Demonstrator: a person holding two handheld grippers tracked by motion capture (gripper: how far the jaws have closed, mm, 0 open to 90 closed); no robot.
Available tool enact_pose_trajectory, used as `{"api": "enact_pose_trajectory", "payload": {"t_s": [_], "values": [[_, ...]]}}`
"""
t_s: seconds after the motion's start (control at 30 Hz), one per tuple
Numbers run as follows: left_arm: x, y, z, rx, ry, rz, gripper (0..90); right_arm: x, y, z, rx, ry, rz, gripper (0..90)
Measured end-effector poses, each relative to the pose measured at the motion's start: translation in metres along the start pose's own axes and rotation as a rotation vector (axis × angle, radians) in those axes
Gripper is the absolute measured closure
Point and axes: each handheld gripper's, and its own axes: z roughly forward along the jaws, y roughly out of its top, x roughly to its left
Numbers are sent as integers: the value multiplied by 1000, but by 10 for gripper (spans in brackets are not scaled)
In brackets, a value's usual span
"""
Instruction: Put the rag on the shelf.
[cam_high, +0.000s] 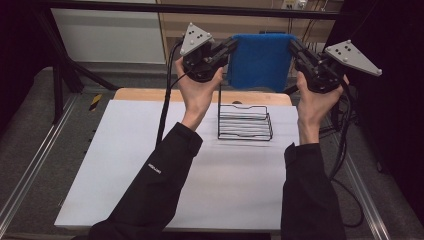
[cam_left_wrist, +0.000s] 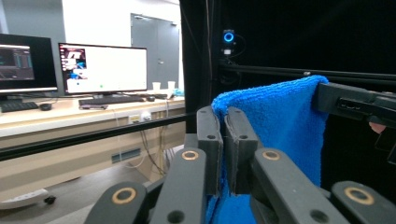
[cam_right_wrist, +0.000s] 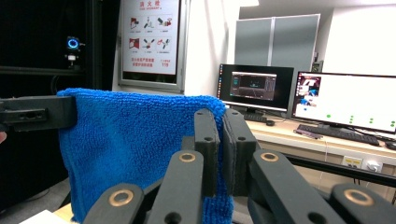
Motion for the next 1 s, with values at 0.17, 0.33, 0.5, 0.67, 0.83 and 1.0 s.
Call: {"api": "enact_pose_trajectory", "payload": {"t_s": [0.17,0.33,0.5,0.67,0.83,1.0], "values": [[4,2,6,-6,7,-3,858,-6,-1,9,0,0,8,862],[10,3,13,-11,16,-32,858,-8,-2,18,7,-3,-4,862],[13,-1,21,-5,25,-26,858,-13,-4,27,19,-12,-9,861],[21,-6,28,-8,23,-39,858,-18,-7,35,31,-9,-12,862],[29,-15,33,8,30,-38,858,-21,-13,44,57,-5,-17,862],[33,-26,37,28,29,-32,858,-24,-23,49,71,3,-13,862]]}}
